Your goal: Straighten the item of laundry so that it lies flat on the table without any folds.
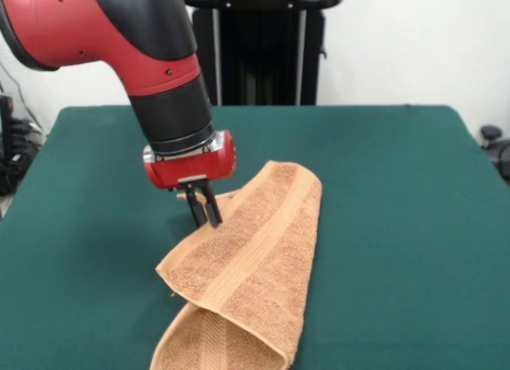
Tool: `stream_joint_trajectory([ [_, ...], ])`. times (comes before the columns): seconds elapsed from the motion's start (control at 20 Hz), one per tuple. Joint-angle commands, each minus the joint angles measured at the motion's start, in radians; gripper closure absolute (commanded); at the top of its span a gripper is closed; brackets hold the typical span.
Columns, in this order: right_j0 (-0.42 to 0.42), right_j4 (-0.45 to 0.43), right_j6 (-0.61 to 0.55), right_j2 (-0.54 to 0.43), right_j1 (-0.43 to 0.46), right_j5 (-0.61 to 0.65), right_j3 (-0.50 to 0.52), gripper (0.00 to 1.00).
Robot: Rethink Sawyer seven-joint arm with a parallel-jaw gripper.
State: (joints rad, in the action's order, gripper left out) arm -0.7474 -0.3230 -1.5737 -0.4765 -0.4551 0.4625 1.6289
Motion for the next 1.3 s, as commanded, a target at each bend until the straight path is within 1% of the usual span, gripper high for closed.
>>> stream_joint_trajectory([
  [0.05, 0.058, 0.039, -0.184, 0.012, 0.014, -0.043, 0.119, 1.00],
  [0.25, 0.067, 0.045, -0.206, 0.021, 0.003, -0.062, 0.142, 1.00],
  [0.65, 0.112, 0.083, -0.238, 0.050, -0.020, -0.060, 0.153, 1.00],
  [1.05, 0.152, 0.126, -0.248, 0.087, -0.045, -0.070, 0.173, 1.00],
  [1.3, 0.162, 0.141, -0.238, 0.104, -0.049, -0.084, 0.182, 1.00],
])
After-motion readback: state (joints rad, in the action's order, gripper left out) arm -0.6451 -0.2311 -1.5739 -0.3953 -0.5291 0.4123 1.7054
